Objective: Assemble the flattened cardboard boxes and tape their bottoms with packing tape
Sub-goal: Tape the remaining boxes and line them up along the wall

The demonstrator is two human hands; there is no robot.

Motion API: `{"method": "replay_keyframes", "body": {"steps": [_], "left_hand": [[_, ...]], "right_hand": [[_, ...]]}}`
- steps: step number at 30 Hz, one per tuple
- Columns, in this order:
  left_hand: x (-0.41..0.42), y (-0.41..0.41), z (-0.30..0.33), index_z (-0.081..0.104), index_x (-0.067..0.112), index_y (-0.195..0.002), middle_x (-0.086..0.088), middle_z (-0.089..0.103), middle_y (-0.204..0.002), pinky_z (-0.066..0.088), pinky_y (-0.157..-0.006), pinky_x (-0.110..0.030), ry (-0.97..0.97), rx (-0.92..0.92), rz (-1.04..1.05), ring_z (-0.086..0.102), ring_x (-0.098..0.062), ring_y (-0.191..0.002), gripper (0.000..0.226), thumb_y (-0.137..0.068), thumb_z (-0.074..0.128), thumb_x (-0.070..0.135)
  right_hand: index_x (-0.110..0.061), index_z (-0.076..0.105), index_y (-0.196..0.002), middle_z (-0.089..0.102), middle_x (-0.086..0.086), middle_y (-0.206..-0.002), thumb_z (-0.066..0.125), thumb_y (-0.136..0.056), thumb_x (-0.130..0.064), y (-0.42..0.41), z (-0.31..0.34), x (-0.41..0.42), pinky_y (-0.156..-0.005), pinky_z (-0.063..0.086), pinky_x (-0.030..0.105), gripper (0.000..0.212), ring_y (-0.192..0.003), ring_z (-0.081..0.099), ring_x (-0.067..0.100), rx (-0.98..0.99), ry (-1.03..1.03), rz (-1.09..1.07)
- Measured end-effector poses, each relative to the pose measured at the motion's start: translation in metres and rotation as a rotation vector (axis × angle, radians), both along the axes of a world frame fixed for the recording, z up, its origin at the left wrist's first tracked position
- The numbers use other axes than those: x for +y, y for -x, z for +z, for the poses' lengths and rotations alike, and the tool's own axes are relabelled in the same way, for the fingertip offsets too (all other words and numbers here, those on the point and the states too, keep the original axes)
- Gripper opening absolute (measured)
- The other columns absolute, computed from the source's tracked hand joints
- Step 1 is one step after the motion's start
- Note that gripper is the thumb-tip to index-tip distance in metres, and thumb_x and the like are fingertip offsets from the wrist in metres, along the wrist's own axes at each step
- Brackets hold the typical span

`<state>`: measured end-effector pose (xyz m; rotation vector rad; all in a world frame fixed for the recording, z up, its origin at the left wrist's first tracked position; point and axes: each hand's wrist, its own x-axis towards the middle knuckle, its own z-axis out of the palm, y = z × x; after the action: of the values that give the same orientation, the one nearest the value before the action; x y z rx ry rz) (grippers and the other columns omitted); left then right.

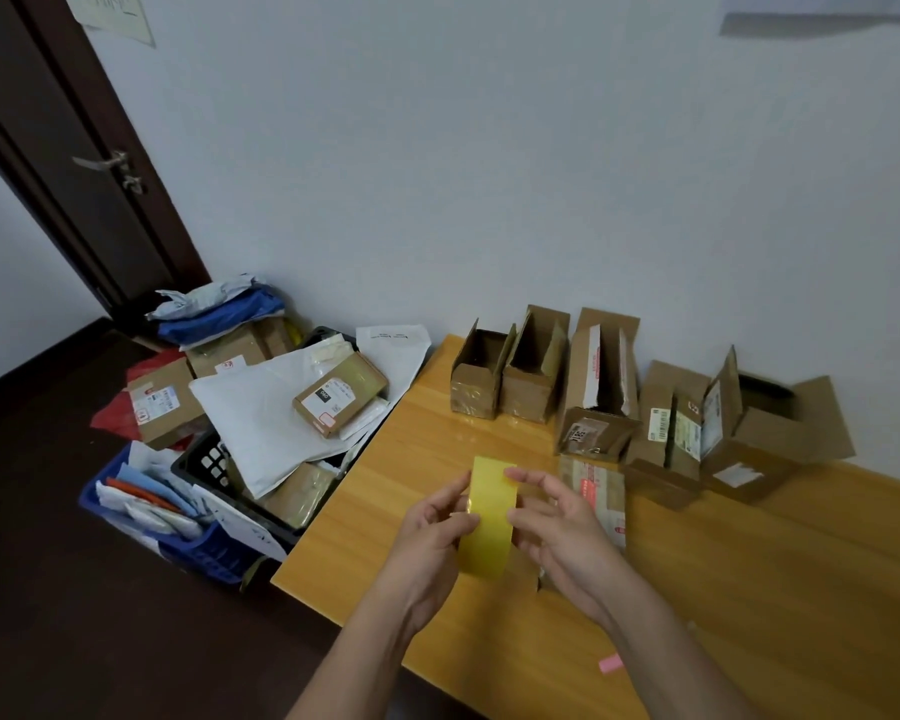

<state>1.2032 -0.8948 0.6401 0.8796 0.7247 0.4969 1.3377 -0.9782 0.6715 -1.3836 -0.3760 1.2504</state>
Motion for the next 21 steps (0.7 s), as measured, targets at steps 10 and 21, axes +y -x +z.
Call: {"method": "replay_keyframes", "body": {"steps": [10, 21], "left_hand": [[-0.012, -0.001, 0.007, 0.053, 0.015, -0.135, -0.006, 0.068, -0.122, 0.051, -0.093, -0.024, -0.045, -0.036, 0.126, 0.063, -0.015, -0.115, 0.044, -0.094, 0.052, 0.000], [-0.019, 0.007, 0.010, 0.049, 0.005, -0.138, -0.012, 0.065, -0.126, 0.052, -0.096, -0.034, 0.015, -0.114, 0.157, 0.061, -0.023, -0.117, 0.048, -0.092, 0.045, -0.010]], "right_hand": [[-0.016, 0.067, -0.107, 0.075, 0.006, -0.087, 0.063, -0.090, -0.001, 0.016, 0.005, 0.005, -0.081, 0.054, 0.038, 0.023, -0.081, 0.068, 0.021, -0.024, -0.026, -0.098], [-0.022, 0.063, -0.118, 0.075, 0.007, -0.101, 0.061, -0.090, 0.002, 0.025, 0.008, 0.001, -0.088, 0.056, 0.039, 0.037, -0.098, 0.070, 0.024, -0.025, -0.054, -0.059]]}}
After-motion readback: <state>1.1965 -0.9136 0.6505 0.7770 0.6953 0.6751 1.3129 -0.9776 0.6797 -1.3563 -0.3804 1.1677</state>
